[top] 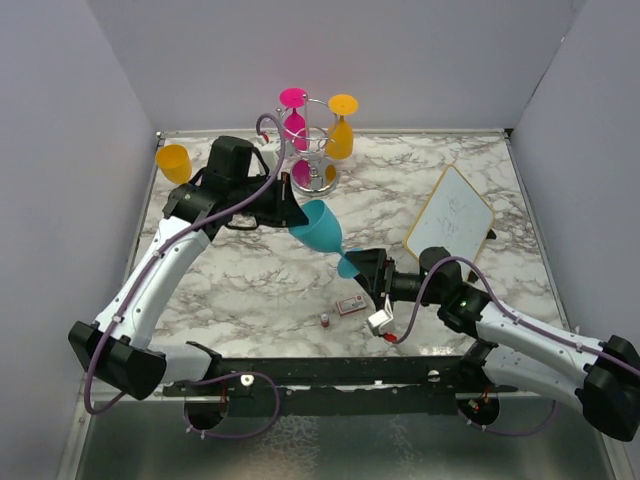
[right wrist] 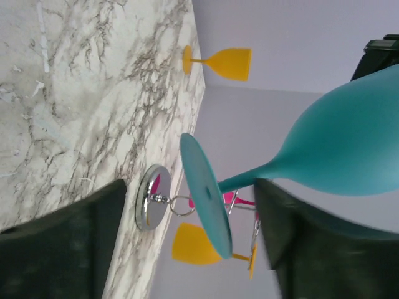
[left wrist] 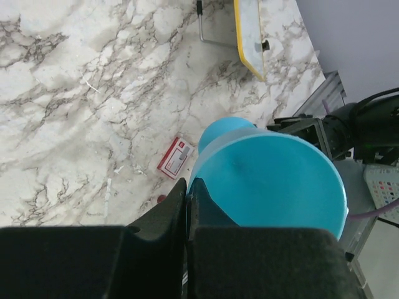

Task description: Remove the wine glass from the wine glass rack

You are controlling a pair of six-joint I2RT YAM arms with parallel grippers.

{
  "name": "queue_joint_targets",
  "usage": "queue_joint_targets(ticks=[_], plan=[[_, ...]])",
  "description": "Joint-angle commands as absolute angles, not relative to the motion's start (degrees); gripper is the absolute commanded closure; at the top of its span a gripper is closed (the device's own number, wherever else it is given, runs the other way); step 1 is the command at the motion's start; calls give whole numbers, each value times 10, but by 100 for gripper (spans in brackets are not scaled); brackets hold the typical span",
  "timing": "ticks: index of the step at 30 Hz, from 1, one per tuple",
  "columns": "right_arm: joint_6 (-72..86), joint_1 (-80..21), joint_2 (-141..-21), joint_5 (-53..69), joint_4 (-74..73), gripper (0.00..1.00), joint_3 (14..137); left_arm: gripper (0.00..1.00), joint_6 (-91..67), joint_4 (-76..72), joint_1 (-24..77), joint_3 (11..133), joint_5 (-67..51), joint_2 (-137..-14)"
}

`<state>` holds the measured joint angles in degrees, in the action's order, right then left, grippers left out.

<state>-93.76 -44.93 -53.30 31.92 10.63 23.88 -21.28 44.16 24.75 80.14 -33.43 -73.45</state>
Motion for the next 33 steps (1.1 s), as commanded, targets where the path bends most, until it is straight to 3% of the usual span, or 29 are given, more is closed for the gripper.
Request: queue_joint_targets(ticks=[1, 9, 13, 17, 20, 23, 33], plan=[[-907, -453, -542, 320, 144, 1, 234, 100, -193, 486, 252, 880, -260, -745], [-771, -452, -588, 325, 103, 0, 302, 100, -203, 523, 187, 960, 41, -762], [-606, -448, -630, 315, 155, 0, 340, 100, -215, 517, 110, 945, 77, -779], [-387, -448, -654, 239, 248, 0, 375, 100, -237, 480, 53, 911, 113, -789], [-162, -448, -659, 61, 348, 0, 394, 100, -254, 444, 26, 898, 131, -803], [-18, -447, -670, -113, 226, 0, 484, 100, -262, 438, -12, 903, 134, -828], [52, -443, -764, -136, -122, 0, 751, 100, -285, 414, -128, 878, 135, -900]])
